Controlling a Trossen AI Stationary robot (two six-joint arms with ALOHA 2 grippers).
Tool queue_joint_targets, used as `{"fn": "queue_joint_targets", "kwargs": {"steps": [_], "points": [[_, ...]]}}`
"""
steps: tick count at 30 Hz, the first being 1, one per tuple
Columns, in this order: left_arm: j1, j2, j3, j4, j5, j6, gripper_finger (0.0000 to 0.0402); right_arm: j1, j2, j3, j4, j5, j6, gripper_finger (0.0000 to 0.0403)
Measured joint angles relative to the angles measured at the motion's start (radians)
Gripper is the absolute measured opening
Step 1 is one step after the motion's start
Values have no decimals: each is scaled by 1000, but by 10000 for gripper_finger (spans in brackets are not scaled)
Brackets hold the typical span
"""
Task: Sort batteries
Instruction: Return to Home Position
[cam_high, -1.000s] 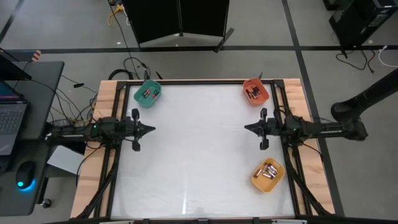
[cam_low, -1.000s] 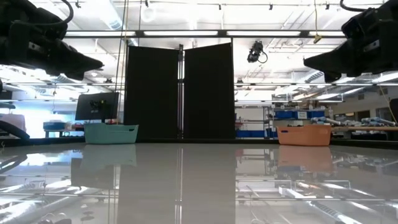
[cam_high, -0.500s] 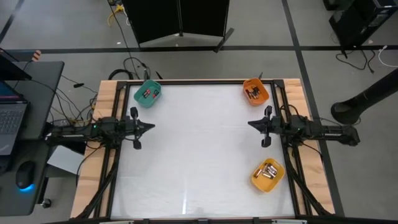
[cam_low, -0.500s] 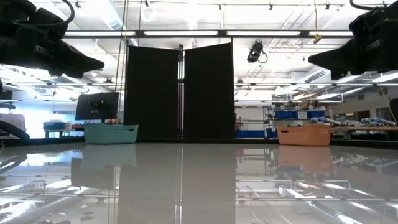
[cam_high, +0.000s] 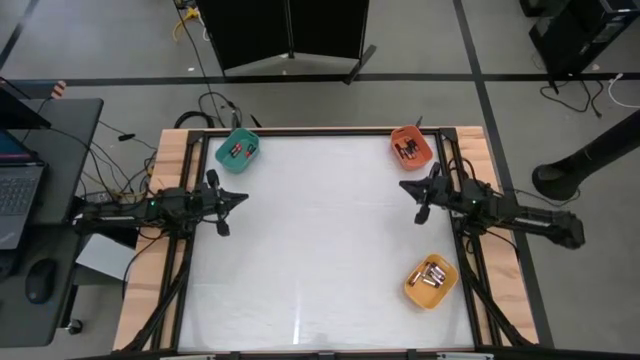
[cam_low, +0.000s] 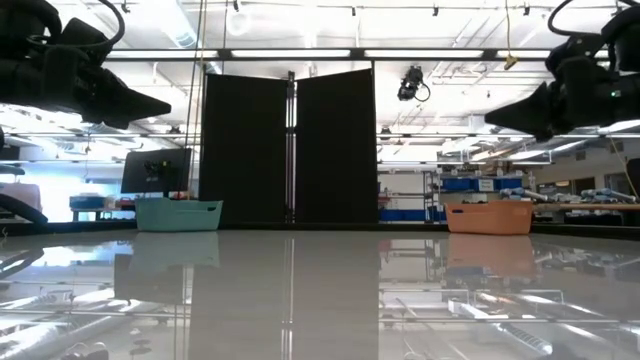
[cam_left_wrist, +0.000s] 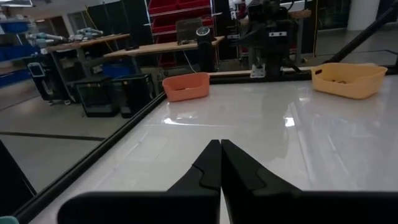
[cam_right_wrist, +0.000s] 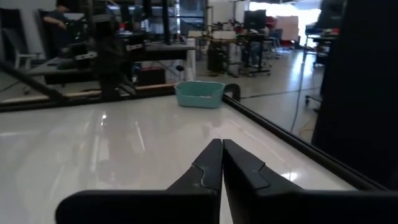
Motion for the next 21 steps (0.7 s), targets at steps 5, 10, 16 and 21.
{"fn": "queue_joint_targets", "kwargs": {"steps": [5,10,16,21], "points": [[0,0,0,0,-1,0,10,-21,0,0,0,0,33,26],[0,0,0,0,-1,1,10,-21,0,0,0,-1,72,22],[0,0,0,-6,-1,1,10,-20,0,0,0,-2,131,25],[0,0,0,-8,-1,-1,10,-19,0,0,0,-3,120,27]]}}
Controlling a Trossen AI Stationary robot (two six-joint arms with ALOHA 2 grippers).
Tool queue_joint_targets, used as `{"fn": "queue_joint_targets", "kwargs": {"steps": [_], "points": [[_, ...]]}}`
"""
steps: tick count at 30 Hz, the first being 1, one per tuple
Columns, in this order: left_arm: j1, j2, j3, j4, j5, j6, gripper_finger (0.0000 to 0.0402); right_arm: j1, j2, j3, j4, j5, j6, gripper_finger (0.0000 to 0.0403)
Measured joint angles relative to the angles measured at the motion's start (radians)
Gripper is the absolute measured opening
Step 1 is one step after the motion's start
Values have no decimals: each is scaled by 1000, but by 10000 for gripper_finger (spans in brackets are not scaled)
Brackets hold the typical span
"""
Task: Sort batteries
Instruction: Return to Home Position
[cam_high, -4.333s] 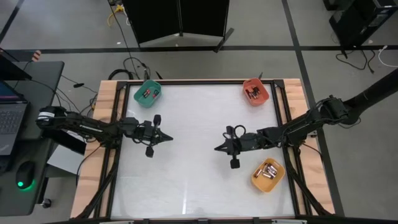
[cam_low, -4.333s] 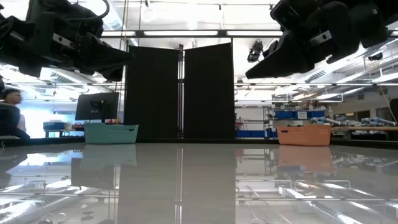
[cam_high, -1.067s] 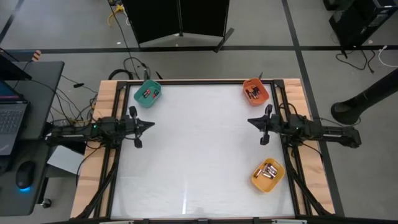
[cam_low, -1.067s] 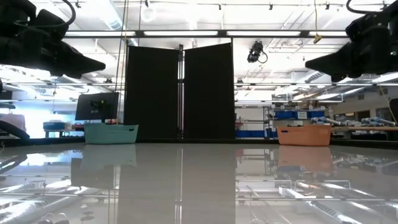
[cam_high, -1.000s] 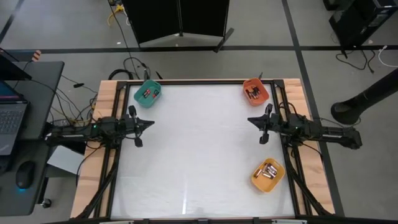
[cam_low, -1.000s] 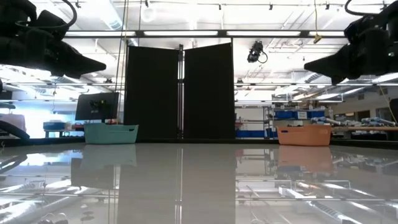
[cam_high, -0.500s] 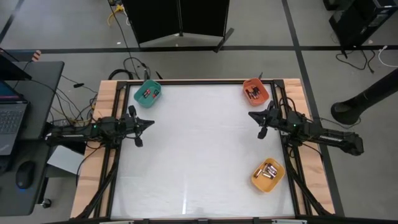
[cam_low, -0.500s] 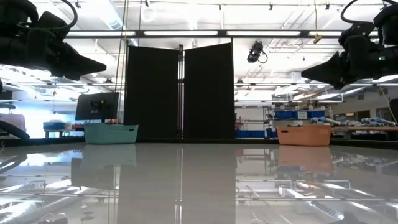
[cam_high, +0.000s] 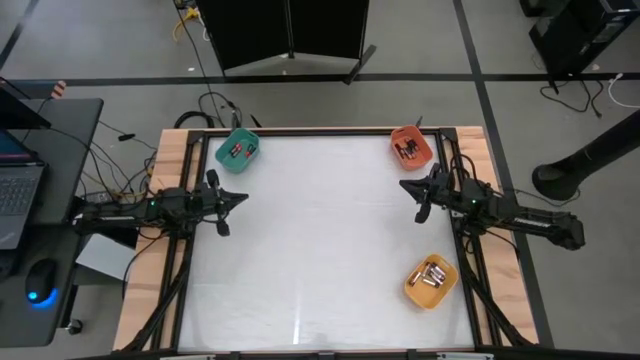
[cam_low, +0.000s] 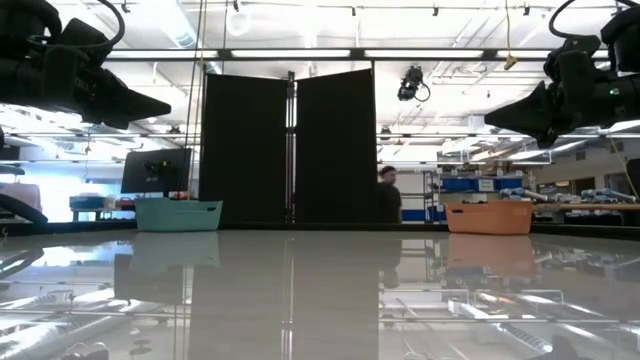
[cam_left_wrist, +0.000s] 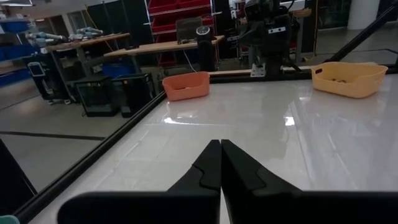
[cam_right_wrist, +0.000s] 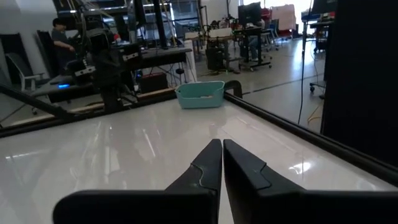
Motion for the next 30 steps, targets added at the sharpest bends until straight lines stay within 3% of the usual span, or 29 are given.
{"fn": "queue_joint_targets", "kwargs": {"steps": [10,15,17,23,30], "points": [[0,0,-2,23,6,-17,10,0,0,0,0,-1,-3,23],[0,0,-2,91,202,8,10,0,0,0,0,-1,-3,27],[0,0,-2,96,232,9,10,0,0,0,0,-1,-3,28],[0,0,-2,95,161,57,10,0,0,0,0,-1,-3,25],[0,0,-2,101,158,54,10,0,0,0,0,-2,-3,29]]}}
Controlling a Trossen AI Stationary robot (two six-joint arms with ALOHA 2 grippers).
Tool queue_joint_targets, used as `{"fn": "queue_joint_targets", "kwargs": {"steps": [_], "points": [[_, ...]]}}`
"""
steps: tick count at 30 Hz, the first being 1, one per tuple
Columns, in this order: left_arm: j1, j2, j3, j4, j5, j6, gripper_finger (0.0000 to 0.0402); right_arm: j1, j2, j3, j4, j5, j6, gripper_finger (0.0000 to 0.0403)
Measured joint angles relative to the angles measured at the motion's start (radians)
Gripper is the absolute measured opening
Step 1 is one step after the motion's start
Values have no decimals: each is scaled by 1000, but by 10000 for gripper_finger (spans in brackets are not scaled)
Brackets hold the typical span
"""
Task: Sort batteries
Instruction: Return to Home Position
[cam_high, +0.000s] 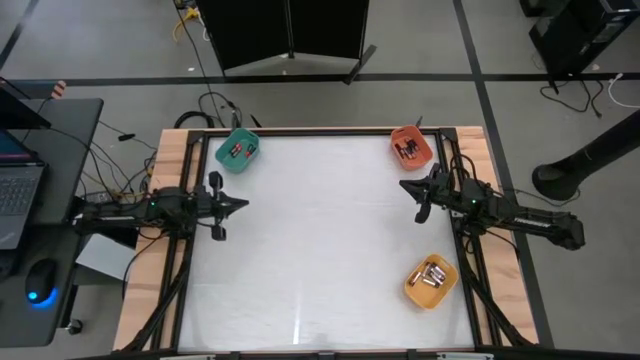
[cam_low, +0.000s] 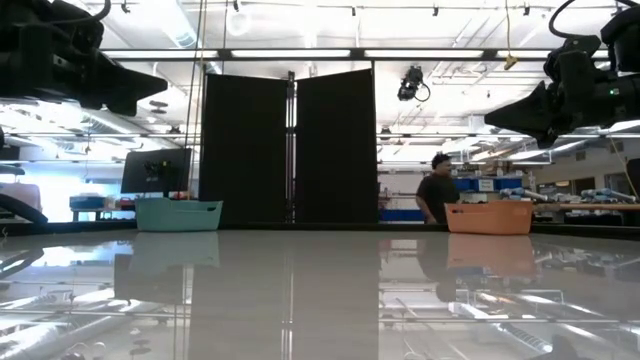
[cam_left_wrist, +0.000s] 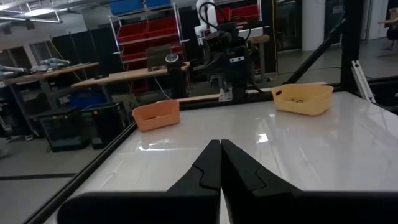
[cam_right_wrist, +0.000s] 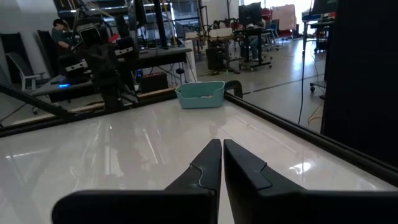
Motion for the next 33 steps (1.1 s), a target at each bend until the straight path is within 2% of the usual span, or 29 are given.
{"fn": "queue_joint_targets", "kwargs": {"steps": [33], "points": [[0,0,1,0,-1,-1,10,0,0,0,0,0,0,28]]}}
